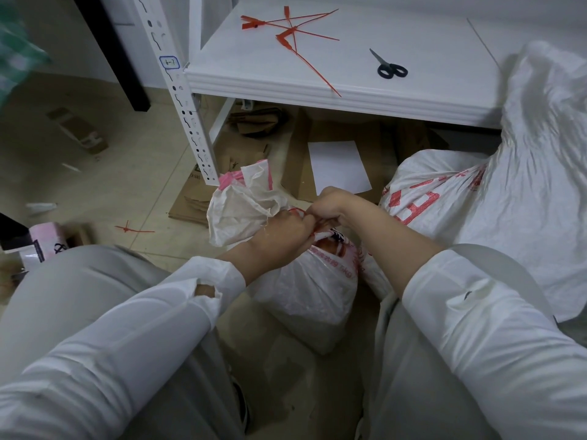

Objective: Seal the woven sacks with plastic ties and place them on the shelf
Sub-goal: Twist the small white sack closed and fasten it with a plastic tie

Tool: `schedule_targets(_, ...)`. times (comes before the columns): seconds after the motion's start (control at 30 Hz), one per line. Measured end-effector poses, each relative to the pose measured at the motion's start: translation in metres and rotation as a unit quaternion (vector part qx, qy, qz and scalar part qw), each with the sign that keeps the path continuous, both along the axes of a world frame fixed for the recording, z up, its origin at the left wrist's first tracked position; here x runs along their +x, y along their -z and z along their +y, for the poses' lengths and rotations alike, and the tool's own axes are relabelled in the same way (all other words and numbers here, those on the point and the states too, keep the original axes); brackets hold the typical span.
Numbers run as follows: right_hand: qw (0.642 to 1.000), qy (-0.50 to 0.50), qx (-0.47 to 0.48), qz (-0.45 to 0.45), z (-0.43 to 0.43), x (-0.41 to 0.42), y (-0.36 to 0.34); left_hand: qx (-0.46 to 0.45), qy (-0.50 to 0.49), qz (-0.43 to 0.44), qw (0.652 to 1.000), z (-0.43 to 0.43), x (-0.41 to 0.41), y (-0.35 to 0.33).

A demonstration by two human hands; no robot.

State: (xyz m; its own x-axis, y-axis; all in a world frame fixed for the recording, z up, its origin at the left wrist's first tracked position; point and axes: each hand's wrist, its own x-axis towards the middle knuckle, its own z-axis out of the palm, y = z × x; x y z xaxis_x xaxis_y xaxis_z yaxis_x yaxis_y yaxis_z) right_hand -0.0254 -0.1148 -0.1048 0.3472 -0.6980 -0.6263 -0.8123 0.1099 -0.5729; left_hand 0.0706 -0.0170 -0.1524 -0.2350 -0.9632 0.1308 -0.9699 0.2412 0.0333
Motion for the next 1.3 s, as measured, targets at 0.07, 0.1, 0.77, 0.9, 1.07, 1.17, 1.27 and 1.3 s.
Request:
schedule_targets(0.07,1.000,0.003,0.009,-0.002,-0.001,-0.001,0.000,-0.006,-0.006,-0.001,1.000,-0.001,0.000,0.003)
schedule_targets(0.1,1.000,0.002,0.016,-0.001,-0.002,-0.001,0.000,-0.008,-0.005,-0.004,1.000,-0.001,0.000,0.005)
schedule_targets(0.77,0.997,0.006,0.071,-0.019,-0.003,-0.004,-0.001,-0.035,0.026,-0.051,0.998,0.002,-0.003,0.000)
schedule_targets(0.9,0.998,-0.006,0.065,-0.009,-0.003,-0.004,-0.001,-0.017,0.005,-0.006,1.000,0.003,-0.004,-0.002)
schedule_targets(1.07,0.997,-0.041,0.067,0.013,-0.003,-0.007,-0.004,-0.006,-0.006,0.061,0.998,0.005,-0.004,-0.009)
schedule_targets(1.17,0.996,-0.049,0.073,0.018,-0.004,-0.008,-0.002,0.038,-0.016,0.121,0.992,0.003,0.000,-0.014)
schedule_targets(1.27,0.993,-0.066,0.093,0.027,-0.001,-0.008,-0.002,0.106,-0.042,0.192,0.975,0.001,0.007,-0.020)
schedule_targets(1.3,0.993,-0.068,0.096,0.028,0.000,-0.008,-0.002,0.115,-0.047,0.203,0.971,0.001,0.008,-0.020)
